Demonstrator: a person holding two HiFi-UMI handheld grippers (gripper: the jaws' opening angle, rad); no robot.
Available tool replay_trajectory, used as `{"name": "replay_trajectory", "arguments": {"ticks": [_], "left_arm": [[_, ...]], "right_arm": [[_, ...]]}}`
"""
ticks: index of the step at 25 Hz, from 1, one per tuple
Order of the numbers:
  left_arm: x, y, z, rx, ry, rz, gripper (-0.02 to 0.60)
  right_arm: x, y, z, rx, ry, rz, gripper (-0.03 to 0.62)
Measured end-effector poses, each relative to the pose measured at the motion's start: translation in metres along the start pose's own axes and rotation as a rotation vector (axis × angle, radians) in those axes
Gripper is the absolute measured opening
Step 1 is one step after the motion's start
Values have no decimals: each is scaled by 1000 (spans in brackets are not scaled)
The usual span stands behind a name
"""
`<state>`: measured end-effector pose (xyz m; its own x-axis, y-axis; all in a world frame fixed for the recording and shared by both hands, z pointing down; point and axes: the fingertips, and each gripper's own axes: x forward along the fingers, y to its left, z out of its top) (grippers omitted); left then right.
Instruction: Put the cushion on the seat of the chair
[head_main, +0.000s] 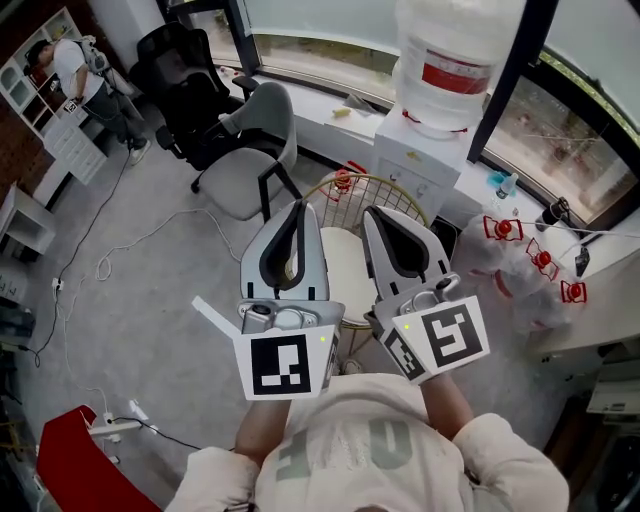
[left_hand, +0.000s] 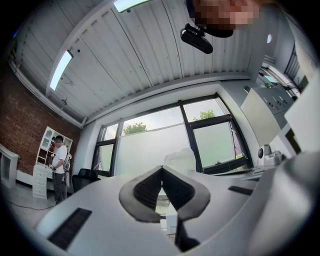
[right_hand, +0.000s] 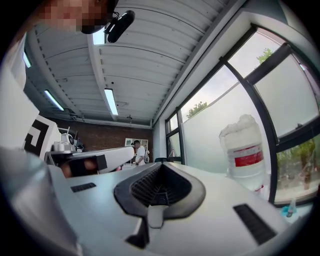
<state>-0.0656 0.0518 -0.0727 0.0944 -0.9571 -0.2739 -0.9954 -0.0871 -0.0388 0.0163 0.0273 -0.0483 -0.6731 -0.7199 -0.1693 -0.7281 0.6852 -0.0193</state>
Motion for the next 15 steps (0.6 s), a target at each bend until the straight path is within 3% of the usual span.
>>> {"name": "replay_trajectory", "arguments": {"ticks": [15], "left_arm": [[-5, 2, -6, -12, 21, 1, 14]], "right_arm": [[-5, -2, -11, -15, 17, -25, 15]]}}
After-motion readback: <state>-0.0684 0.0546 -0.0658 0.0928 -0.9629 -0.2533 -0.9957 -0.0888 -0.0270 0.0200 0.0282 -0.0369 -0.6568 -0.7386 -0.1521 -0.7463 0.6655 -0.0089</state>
